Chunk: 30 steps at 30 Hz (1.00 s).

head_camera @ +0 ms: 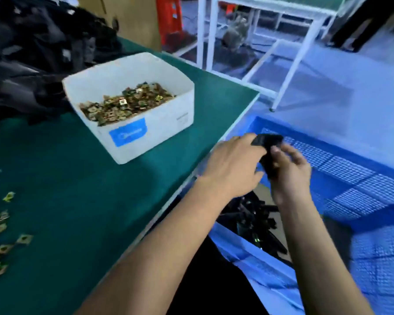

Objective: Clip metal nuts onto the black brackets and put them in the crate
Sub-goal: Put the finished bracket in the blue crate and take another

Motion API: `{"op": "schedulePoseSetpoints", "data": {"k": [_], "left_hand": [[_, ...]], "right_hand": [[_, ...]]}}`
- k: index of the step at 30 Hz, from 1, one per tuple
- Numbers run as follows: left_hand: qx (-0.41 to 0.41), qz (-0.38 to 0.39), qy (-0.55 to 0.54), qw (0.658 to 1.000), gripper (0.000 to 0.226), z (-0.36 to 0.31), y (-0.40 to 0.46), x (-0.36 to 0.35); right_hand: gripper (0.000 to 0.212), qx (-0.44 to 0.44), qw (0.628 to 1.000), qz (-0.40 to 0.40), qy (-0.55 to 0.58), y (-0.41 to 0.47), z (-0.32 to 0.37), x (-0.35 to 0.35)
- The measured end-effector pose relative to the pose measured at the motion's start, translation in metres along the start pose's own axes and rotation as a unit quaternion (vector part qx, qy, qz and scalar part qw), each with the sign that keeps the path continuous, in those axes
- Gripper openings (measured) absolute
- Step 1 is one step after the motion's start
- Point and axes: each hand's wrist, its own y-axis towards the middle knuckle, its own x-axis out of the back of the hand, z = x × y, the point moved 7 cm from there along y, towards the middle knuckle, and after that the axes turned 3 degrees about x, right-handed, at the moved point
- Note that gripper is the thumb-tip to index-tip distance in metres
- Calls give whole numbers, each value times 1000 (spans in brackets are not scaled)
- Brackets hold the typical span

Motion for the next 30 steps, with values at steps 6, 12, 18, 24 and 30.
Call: {"op": "schedulePoseSetpoints", "data": {"k": [6,12,18,24,30], "left_hand": [[36,208,25,977,31,8,-7,-113],[57,157,-21,986,29,17,-5,-116],[80,51,-77,992,32,23,12,-72],[54,-55,-138,987,20,18,-2,2],[28,-337,-260,904,12,62,-90,124]], "right_hand": [[22,-247,951,-158,-104,7,-133,100],[30,-265,939,-168,-141,9,-154,100],[17,-160,961,-110,-197,24,-104,46],[10,64,956,-32,-284,14,-4,-27],[11,408,893,86,-167,-87,112,-134]]}}
